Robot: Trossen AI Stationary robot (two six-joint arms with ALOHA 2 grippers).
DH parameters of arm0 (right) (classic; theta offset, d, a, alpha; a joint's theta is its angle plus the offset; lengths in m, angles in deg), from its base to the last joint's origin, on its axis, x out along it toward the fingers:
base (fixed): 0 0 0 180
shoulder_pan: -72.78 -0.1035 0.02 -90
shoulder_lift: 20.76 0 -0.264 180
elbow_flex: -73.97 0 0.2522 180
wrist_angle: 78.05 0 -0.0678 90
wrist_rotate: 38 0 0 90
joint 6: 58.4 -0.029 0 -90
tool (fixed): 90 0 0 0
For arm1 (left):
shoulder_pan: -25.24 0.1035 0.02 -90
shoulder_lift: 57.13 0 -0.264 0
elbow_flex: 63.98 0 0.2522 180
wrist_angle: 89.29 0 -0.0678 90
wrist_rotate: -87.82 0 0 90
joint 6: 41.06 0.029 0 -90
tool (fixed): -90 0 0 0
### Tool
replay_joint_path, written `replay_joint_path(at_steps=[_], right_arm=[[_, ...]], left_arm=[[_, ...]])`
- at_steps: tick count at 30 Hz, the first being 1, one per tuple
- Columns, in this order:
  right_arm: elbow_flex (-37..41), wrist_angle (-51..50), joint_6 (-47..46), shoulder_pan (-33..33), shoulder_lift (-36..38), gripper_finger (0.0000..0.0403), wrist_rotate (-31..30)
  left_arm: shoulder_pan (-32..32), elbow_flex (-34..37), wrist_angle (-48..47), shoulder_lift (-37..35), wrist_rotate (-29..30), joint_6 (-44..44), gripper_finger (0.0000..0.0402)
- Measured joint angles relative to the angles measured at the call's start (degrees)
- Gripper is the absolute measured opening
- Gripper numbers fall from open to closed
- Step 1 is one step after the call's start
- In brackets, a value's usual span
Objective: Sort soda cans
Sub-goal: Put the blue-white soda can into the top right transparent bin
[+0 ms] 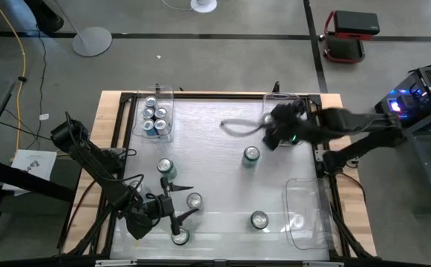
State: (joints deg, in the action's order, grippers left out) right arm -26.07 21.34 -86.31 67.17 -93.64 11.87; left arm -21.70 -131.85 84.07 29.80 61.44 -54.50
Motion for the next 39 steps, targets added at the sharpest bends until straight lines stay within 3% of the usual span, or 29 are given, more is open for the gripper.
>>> replay_joint_path(at_steps=[5,10,21,32,39], right_arm=[[4.07,0.44,2.09,11.97,5.87,0.0282,5.10],[14.98,13.31,6.26,24.21,11.53,0.0282,17.94],[28.77,24.55,12.80,40.69,12.52,0.0282,30.22],[38.34,31.14,11.88,46.60,12.52,0.0282,39.36],[41.98,32.76,10.32,46.58,12.52,0.0282,40.30]], left_arm=[[0.02,0.02,-0.01,0.00,0.00,0.01,0.0326],[0.02,0.01,0.01,0.00,0.00,0.01,0.0326],[0.09,0.02,0.03,0.00,0.02,-0.04,0.0326],[0.07,0.01,-0.01,0.00,0.02,-0.98,0.0326],[0.46,0.01,0.01,0.00,0.02,-1.43,0.0326]])
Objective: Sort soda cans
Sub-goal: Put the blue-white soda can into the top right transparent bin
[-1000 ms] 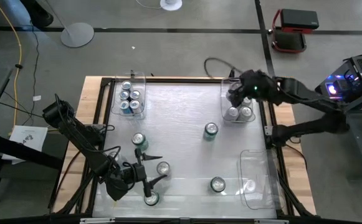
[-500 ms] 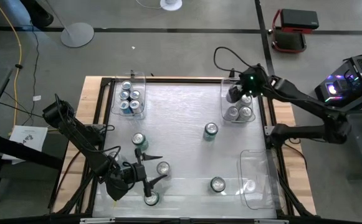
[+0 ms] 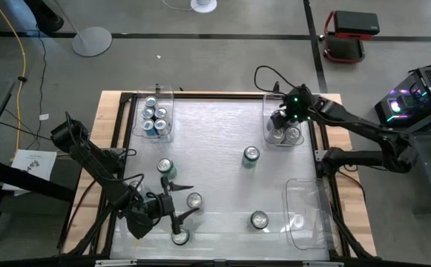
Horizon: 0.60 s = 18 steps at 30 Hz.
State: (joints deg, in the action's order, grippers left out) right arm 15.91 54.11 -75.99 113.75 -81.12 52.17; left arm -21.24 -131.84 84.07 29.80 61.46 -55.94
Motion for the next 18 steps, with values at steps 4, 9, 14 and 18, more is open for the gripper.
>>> replay_joint_path(at_steps=[4,9,14,18], right_arm=[[1.97,0.46,-0.32,0.01,0.04,0.0282,0.06],[2.45,0.84,-0.11,-0.04,0.11,0.0282,0.60],[2.54,1.64,-1.86,0.14,0.02,0.0289,1.80],[2.54,0.95,-1.91,0.31,0.02,0.0302,1.97]], left_arm=[[0.00,0.01,0.01,0.00,-0.01,-0.01,0.0326],[0.00,0.01,0.01,0.00,-0.02,-0.02,0.0326],[0.00,-0.01,0.01,0.00,-0.02,-0.02,0.0326],[0.00,0.00,0.01,0.00,-0.02,-0.07,0.0326]])
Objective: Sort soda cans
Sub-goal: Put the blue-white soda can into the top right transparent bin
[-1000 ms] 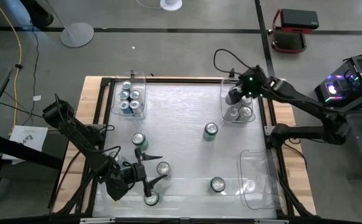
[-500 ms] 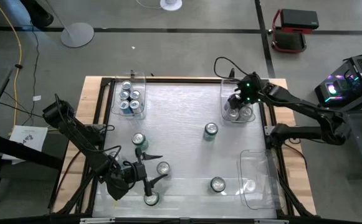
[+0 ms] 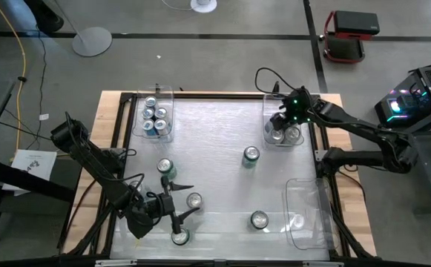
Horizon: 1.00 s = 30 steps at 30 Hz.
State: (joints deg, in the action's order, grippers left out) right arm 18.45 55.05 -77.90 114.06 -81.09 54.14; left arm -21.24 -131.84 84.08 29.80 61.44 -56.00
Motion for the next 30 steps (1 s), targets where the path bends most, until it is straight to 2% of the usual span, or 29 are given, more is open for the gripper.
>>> replay_joint_path(at_steps=[11,22,26,30], right_arm=[[-0.92,0.26,0.06,0.00,-0.11,0.0306,-0.16],[-14.69,-11.75,1.39,-1.74,-0.04,0.0307,-3.81],[-17.53,-11.11,1.77,-9.61,1.10,0.0307,-6.57],[-15.72,-3.95,-1.32,-24.26,2.32,0.0307,-15.61]], left_arm=[[0.00,-0.01,0.01,0.00,0.00,0.00,0.0326],[0.00,0.00,0.02,0.00,0.00,0.00,0.0326],[-1.21,-0.01,0.00,0.00,2.11,0.17,0.0326],[-5.13,-0.01,-0.09,-0.17,8.63,2.50,0.0326]])
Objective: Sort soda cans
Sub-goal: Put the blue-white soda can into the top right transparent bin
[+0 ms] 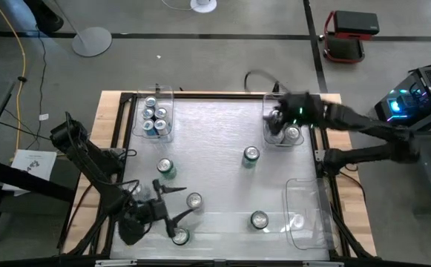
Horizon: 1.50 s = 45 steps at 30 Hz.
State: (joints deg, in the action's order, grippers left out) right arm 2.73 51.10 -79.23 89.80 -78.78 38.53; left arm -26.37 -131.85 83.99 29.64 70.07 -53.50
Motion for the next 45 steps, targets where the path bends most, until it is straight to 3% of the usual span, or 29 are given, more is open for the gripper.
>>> replay_joint_path(at_steps=[3,7,11,15,19,22,26,29,32,38,45], right_arm=[[3.87,12.53,0.30,-12.83,-0.81,0.0307,-3.31],[10.68,36.91,4.58,-26.64,-5.49,0.0307,-5.14],[14.48,58.19,11.93,-33.66,-15.48,0.0307,0.42],[11.07,67.44,13.39,-35.95,-28.53,0.0307,3.25],[2.02,65.63,15.61,-36.20,-39.17,0.0307,3.10],[-5.90,58.02,15.85,-36.89,-43.89,0.0307,3.16],[-15.58,46.57,16.40,-38.84,-48.43,0.0307,1.02],[-20.08,42.46,16.38,-40.47,-51.46,0.0307,-3.55],[-22.55,39.16,16.07,-41.67,-53.67,0.0307,-8.49],[-23.03,38.23,11.30,-42.18,-56.13,0.0307,-13.39],[-23.05,36.91,11.02,-41.78,-57.55,0.0307,-13.46]], left_arm=[[-3.79,0.02,-1.15,-1.48,3.08,0.53,0.0326],[-8.16,0.00,-3.87,-5.00,-0.14,-3.00,0.0326],[-10.12,0.00,-7.20,-7.25,-2.76,-7.20,0.0326],[-9.81,0.00,-8.96,-8.11,-1.57,-8.46,0.0326],[-8.54,0.01,-9.33,-8.14,-1.10,-8.48,0.0326],[-7.32,0.02,-10.71,-8.14,-4.01,-10.90,0.0326],[-3.99,0.00,-15.79,-8.03,-11.32,-16.42,0.0326],[0.17,0.02,-20.66,-7.52,-20.76,-19.88,0.0326],[4.27,0.01,-22.51,-6.02,-30.23,-20.39,0.0326],[8.01,0.04,-27.17,-5.27,-34.07,-20.45,0.0326],[10.48,0.04,-28.52,-5.23,-40.70,-21.42,0.0326]])
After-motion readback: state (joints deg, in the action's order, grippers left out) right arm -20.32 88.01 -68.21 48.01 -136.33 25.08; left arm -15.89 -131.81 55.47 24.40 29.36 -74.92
